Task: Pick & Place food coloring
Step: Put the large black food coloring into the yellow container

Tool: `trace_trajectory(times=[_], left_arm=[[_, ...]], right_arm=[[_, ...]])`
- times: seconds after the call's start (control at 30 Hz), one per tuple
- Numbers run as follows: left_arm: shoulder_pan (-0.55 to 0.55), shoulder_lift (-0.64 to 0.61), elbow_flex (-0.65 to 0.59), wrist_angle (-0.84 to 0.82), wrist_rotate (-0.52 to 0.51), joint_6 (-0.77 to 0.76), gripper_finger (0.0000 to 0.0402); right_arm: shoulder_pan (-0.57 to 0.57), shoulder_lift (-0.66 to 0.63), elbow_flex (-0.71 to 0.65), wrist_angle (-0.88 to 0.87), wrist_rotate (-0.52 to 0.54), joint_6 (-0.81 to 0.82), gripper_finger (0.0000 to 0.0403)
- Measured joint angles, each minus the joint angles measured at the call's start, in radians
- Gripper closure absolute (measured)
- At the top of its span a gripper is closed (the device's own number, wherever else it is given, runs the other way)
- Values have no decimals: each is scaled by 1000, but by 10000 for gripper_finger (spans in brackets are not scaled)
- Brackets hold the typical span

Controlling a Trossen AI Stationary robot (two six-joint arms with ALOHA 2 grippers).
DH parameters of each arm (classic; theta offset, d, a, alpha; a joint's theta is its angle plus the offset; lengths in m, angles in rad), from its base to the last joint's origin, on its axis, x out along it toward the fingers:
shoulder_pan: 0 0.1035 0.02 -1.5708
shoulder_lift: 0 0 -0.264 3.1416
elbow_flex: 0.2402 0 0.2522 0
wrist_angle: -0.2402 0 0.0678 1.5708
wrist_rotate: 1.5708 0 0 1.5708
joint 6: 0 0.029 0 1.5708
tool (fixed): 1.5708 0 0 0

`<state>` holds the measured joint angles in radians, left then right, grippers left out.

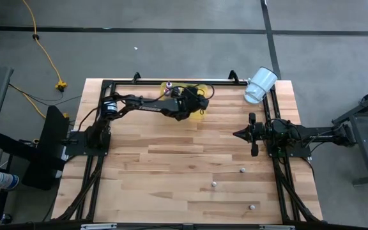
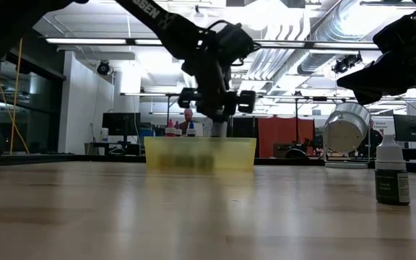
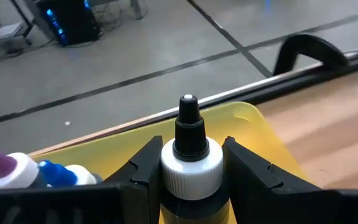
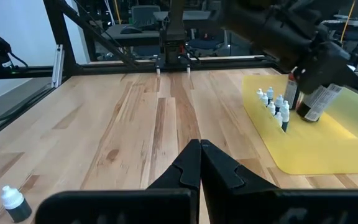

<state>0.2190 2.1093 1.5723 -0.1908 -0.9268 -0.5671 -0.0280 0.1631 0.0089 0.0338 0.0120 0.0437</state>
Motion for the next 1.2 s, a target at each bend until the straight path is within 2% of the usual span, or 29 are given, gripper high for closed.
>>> trace_trajectory(times=[0.13,0.6,0.93,1.2], left_arm=[[25,0,0,-12,12,-16,280],[112,0,0,-22,162,-21,280],[152,0,2,-10,208,-22,280],[160,16,6,31,246,-13,265]], right_arm=[[0,0,0,0,0,0,402],[0,0,0,0,0,0,402],[0,0,0,0,0,0,402],[0,0,0,0,0,0,402]])
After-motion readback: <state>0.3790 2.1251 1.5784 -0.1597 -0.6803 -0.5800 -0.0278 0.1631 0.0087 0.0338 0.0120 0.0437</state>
